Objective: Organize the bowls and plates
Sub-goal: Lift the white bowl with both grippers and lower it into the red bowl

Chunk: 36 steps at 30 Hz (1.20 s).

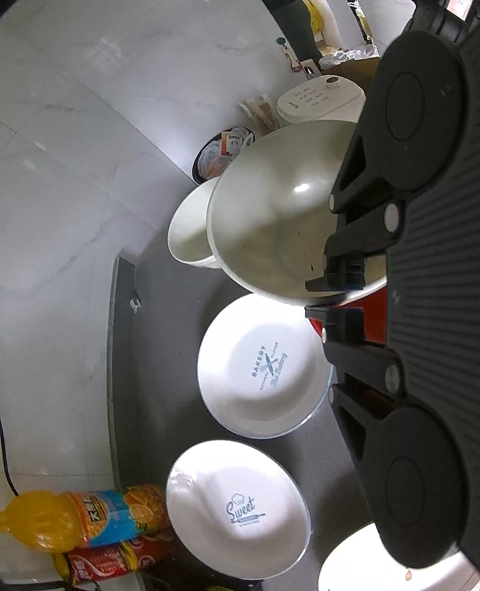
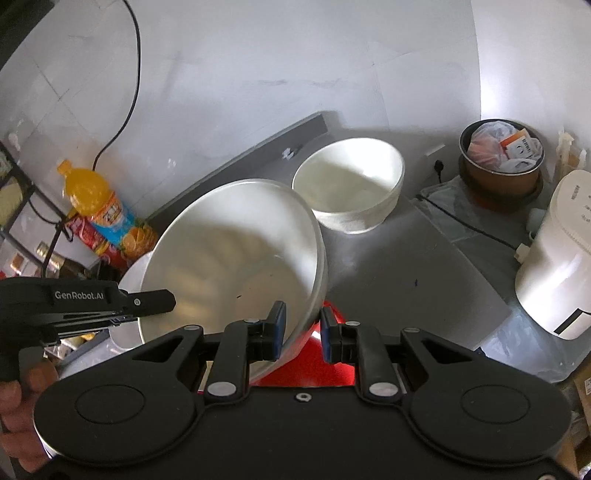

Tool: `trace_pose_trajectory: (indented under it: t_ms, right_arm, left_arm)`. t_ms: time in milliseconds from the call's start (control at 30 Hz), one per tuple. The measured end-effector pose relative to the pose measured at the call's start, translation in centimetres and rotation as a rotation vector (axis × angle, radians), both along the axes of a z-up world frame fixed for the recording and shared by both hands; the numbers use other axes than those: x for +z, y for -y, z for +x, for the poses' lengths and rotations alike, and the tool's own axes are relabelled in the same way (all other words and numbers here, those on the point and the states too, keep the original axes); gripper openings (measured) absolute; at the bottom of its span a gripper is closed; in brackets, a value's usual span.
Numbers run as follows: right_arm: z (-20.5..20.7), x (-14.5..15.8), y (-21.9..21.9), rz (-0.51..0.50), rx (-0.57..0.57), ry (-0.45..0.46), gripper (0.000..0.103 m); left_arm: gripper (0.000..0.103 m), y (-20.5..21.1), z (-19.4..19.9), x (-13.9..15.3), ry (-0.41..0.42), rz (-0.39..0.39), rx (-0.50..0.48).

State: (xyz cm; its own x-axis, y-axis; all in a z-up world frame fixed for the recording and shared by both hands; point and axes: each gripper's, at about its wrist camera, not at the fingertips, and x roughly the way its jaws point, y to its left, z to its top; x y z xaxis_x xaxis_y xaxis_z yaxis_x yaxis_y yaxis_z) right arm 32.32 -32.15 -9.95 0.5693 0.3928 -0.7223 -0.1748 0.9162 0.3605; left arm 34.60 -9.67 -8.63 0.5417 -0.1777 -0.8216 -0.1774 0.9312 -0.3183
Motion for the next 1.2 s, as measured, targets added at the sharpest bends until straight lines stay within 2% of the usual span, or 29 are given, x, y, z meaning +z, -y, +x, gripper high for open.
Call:
trace_pose_trajectory:
  t_ms: [600, 1200]
  right_arm:
    - [-1.3, -1.8, -1.5, -0.09, 0.075, -0.081, 0.02]
    - [-1.2, -4.3, -2.1, -0.134, 0.058, -0.164, 0.02]
  left_arm:
    - [0.006, -1.0, -1.7, -3.0, -0.104, -0.025, 0.013]
    - [0.007, -0.7, -1.8, -6.0, -0.199, -0.017, -0.009]
